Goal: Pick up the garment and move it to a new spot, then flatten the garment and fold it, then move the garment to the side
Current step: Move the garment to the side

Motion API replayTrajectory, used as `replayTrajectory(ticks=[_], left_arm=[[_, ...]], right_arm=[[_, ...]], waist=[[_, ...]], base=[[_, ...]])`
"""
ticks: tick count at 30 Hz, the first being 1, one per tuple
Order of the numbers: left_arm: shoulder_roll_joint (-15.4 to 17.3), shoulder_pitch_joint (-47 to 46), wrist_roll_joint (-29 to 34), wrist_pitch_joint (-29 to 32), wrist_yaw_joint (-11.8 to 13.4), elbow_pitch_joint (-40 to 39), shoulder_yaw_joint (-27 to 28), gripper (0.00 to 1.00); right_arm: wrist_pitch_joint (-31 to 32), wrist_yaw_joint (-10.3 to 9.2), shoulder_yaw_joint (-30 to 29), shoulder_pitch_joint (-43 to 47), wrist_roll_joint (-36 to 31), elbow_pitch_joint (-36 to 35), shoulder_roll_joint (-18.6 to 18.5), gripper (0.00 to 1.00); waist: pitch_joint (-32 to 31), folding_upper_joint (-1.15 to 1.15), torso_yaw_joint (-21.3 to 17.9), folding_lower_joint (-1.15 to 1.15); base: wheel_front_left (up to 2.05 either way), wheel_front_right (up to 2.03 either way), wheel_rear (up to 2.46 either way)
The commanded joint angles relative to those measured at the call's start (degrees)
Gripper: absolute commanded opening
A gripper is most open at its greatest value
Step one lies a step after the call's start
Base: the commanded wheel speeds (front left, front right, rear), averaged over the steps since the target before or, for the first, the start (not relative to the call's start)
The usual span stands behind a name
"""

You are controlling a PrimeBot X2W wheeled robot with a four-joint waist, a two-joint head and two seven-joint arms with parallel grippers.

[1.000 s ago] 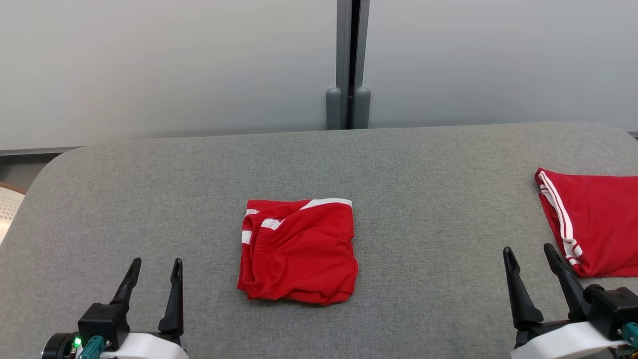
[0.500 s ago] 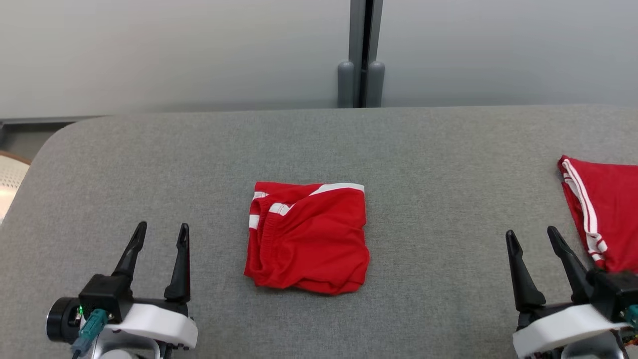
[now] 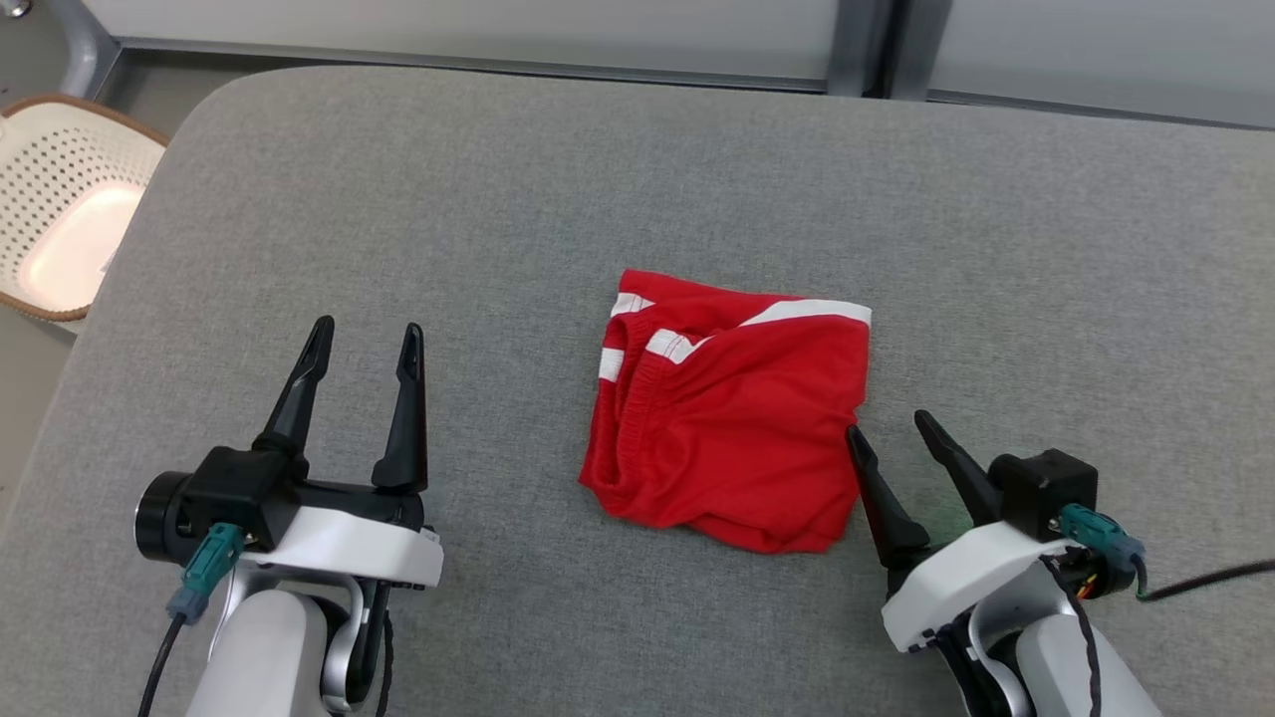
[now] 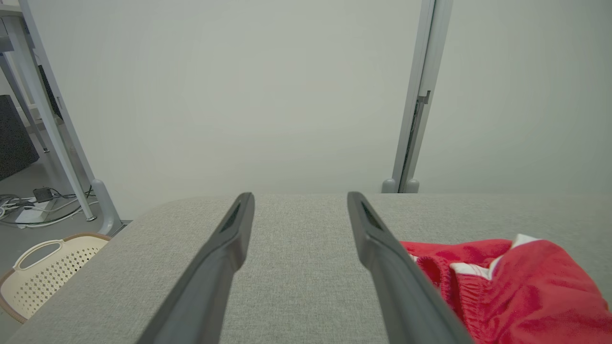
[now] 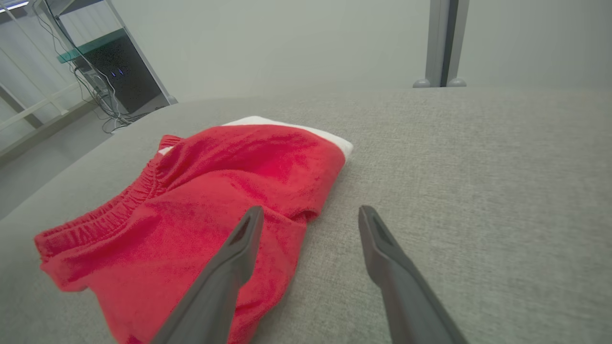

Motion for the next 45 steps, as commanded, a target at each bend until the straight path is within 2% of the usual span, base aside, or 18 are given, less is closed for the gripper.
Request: replayTrajectory(ticks=[1, 6, 7, 9, 10, 15, 19, 26, 36, 41, 45], left_arm=[[0.0, -1.2, -0.1, -0.3, -0.2, 0.0, -0.1, 1.00], [-0.7, -2.1, 0.0, -0.3, -0.3, -0.7, -0.1, 1.00], [-0.8, -2.1, 0.1, -0.3, -0.3, -0.9, -0.1, 1.00], [-0.9, -2.1, 0.2, -0.3, -0.3, -1.2, 0.2, 1.00], [-1.0, -2.1, 0.3, -0.3, -0.4, -1.4, 0.2, 1.00], [-1.1, -2.3, 0.6, -0.4, -0.8, -1.7, 0.1, 1.00], [-0.9, -1.5, 1.5, -0.3, -0.7, -2.3, 0.4, 1.00], [0.8, -0.2, 3.4, -0.3, -1.3, -4.0, -0.4, 1.00], [3.0, -1.9, 5.8, 3.9, -4.1, -7.1, -6.6, 1.00], [3.9, -2.3, 6.0, 6.1, -4.7, -8.9, -9.4, 1.00], [4.4, -3.0, 6.0, 7.2, -5.0, -10.3, -10.8, 1.00]], right_arm=[[0.0, -0.03, 0.3, -1.2, 0.9, 2.0, 0.0, 1.00], [0.5, -0.01, 2.6, -4.2, 3.2, 10.4, 0.8, 1.00], [0.2, 0.00, 3.2, -4.5, 3.8, 11.5, 0.9, 0.60], [-0.1, 0.00, 3.9, -4.9, 4.7, 13.4, 1.0, 0.15], [-0.3, 0.00, 4.3, -5.3, 5.0, 14.1, 1.0, 0.00], [-1.6, -0.01, 5.9, -6.6, 5.2, 15.4, 1.0, 0.00], [-3.4, -0.02, 7.8, -7.7, 4.4, 15.2, 0.4, 0.00], [-5.2, -0.09, 11.1, -7.2, 5.2, 12.7, -3.1, 0.00], [-6.4, -0.08, 10.3, -7.2, 5.9, 10.9, -10.9, 0.00], [-6.4, -0.07, 9.6, -9.9, 5.8, 10.3, -14.9, 0.00], [-5.9, -0.07, 10.6, -13.9, 6.3, 9.8, -18.4, 0.00]], waist=[[1.9, 0.00, 2.0, 0.00], [2.9, 0.00, 2.8, 0.00], [3.0, 0.00, 2.9, 0.00], [3.2, 0.00, 2.8, 0.00], [3.3, 0.00, 2.8, 0.00], [3.6, 0.00, 2.0, 0.00], [3.3, 0.00, -0.9, 0.00], [2.7, 0.00, -10.5, 0.00], [4.8, 0.00, -24.9, 0.00], [5.6, 0.00, -29.7, 0.00], [6.8, 0.00, -31.2, 0.00]], base=[[0.00, 0.00, 0.00], [0.00, 0.00, 0.00], [0.00, 0.00, 0.00], [0.00, 0.00, 0.00], [0.00, 0.00, 0.00], [0.00, 0.00, 0.00], [0.00, 0.00, 0.00], [0.00, 0.00, 0.00], [0.00, 0.00, 0.00], [0.00, 0.00, 0.00], [0.00, 0.00, 0.00]])
